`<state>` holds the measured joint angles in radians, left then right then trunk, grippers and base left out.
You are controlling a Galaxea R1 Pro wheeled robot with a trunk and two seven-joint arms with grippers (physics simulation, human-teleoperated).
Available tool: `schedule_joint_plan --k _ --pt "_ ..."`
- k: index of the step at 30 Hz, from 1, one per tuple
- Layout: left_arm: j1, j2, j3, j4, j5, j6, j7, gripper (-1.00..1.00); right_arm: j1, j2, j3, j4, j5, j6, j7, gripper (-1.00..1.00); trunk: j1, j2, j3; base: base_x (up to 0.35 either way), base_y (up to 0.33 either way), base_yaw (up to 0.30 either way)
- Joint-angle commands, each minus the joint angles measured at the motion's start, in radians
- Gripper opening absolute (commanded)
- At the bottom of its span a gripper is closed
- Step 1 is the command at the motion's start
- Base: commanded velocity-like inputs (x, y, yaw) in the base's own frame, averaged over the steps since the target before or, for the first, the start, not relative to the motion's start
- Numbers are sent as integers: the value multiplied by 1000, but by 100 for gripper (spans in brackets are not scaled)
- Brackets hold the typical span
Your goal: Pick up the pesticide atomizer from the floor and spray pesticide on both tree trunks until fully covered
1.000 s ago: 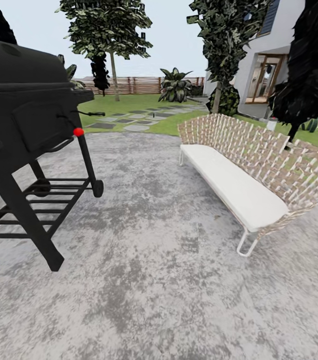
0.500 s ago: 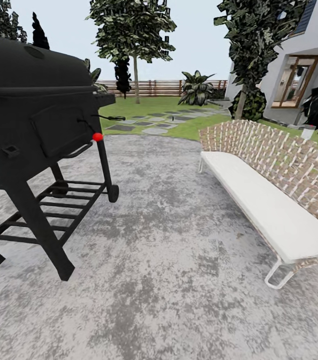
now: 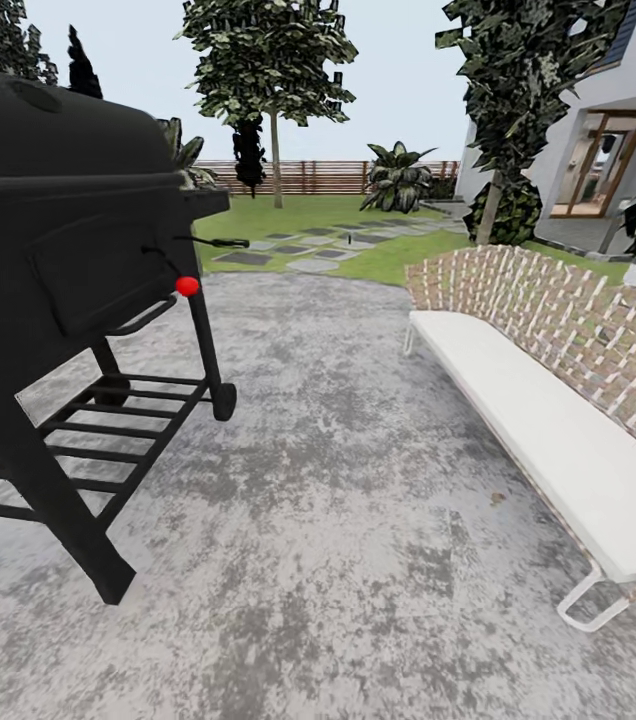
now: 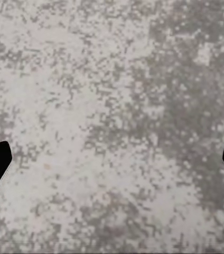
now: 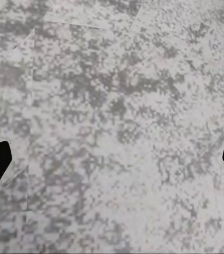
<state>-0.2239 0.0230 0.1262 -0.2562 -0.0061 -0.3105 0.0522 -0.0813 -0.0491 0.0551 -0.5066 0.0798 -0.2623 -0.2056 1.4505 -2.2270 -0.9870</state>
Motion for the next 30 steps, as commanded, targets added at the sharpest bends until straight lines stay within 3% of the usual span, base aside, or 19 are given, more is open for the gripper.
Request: schedule_joint_plan --k 1,14,30 --pt "0 0 0 0 0 0 0 100 0 0 0 0 0 0 0 100 0 0 1 340 0 -130" --pt "0 0 0 0 0 -1 0 100 0 0 2 0 0 0 0 100 0 0 16 340 0 -181" --pt "0 0 0 0 0 -1 0 100 0 0 2 0 1 0 0 100 0 0 34 340 0 -59"
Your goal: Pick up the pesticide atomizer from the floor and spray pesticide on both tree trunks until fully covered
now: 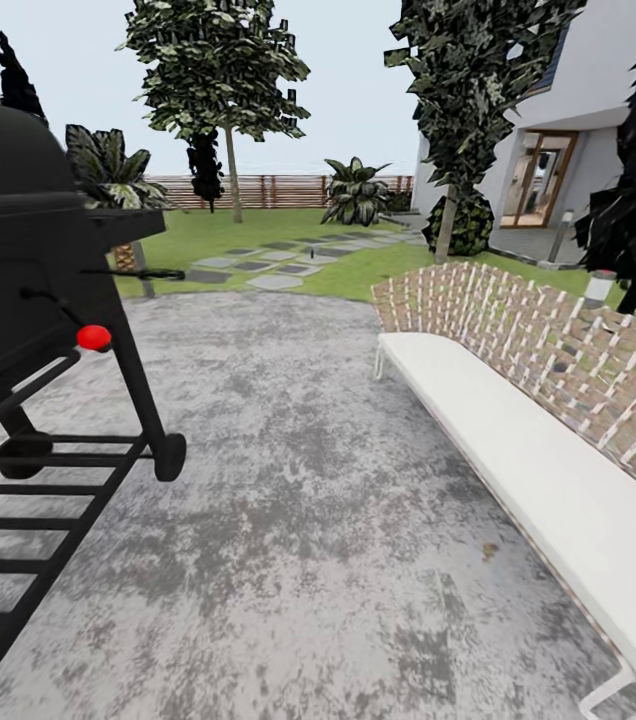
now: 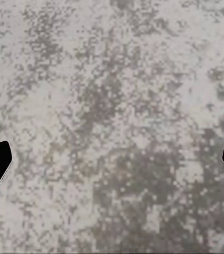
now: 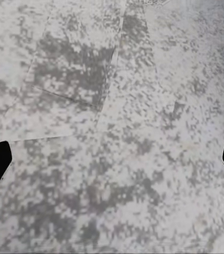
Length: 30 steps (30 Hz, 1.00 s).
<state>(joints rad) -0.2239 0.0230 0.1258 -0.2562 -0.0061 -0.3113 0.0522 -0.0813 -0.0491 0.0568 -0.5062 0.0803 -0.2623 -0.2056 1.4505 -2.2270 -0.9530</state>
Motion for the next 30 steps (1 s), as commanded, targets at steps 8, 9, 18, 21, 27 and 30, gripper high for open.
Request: schedule_joint_plan --k 8,9,18,21,27,30 --pt "0 0 0 0 0 0 0 100 0 0 0 0 0 0 0 100 0 0 0 340 0 -1" --pt "0 0 0 0 0 0 0 100 0 0 0 0 1 0 0 100 0 0 0 340 0 0" --pt "0 0 0 0 0 0 0 100 0 0 0 1 1 0 0 100 0 0 0 340 0 0" --pt "0 0 0 0 0 0 0 100 0 0 0 1 1 0 0 100 0 0 0 340 0 0" --pt "0 0 0 0 0 0 0 100 0 0 0 1 0 0 0 100 0 0 0 340 0 0" --pt "0 0 0 0 0 0 0 100 0 0 0 1 1 0 0 100 0 0 0 340 0 0"
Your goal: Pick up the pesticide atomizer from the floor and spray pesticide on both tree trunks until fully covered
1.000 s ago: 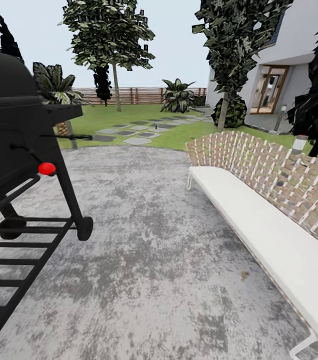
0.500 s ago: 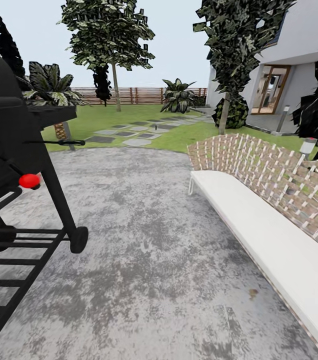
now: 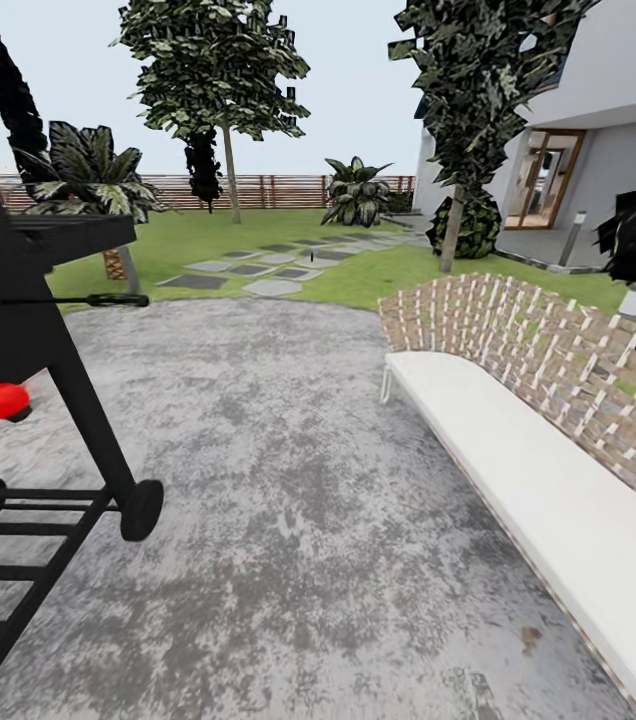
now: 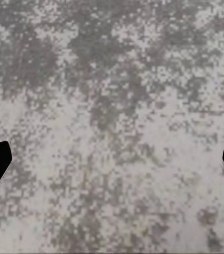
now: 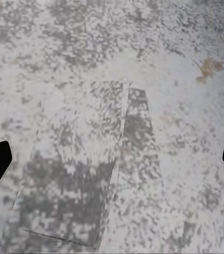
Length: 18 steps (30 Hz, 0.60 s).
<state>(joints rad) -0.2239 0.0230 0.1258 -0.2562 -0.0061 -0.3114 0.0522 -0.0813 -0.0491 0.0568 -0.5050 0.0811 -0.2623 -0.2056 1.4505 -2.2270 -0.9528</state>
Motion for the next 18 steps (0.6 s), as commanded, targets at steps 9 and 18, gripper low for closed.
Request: schedule_joint_plan --k 9,18 --pt "0 0 0 0 0 0 0 100 0 0 0 0 0 0 0 100 0 0 0 340 0 0" --pt "0 0 0 0 1 0 0 100 0 0 0 0 0 0 0 100 0 0 0 340 0 0"
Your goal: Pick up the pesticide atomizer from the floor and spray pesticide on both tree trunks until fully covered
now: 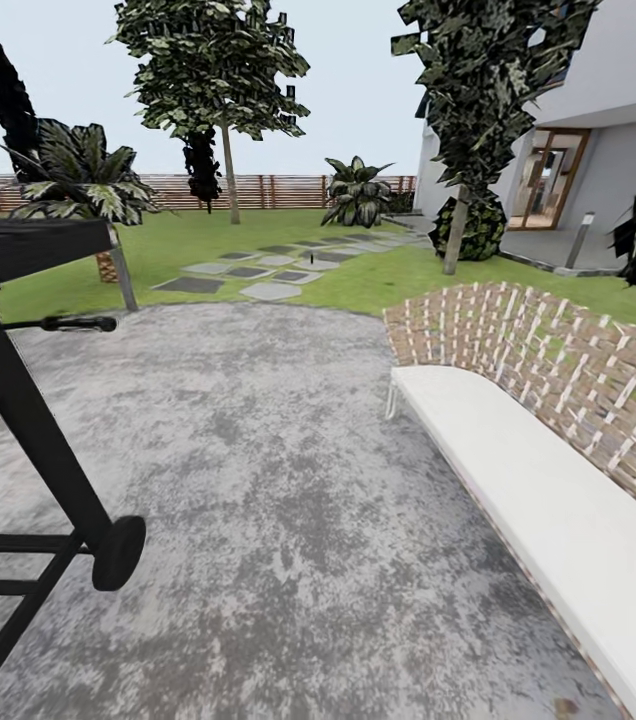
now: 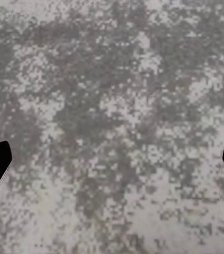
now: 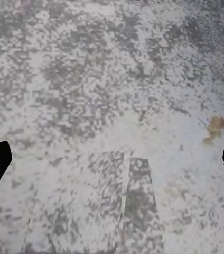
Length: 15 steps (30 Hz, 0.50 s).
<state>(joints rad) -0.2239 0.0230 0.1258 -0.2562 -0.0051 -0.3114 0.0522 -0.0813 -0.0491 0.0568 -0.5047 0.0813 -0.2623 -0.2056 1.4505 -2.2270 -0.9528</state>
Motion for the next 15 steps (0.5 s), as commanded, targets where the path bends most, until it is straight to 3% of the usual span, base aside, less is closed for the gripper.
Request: schedule_joint_plan --k 1,15 --pt "0 0 0 0 0 0 0 100 0 0 0 0 0 0 0 100 0 0 0 340 0 0" --pt "0 0 0 0 0 0 0 100 0 0 0 0 0 0 0 100 0 0 0 340 0 0"
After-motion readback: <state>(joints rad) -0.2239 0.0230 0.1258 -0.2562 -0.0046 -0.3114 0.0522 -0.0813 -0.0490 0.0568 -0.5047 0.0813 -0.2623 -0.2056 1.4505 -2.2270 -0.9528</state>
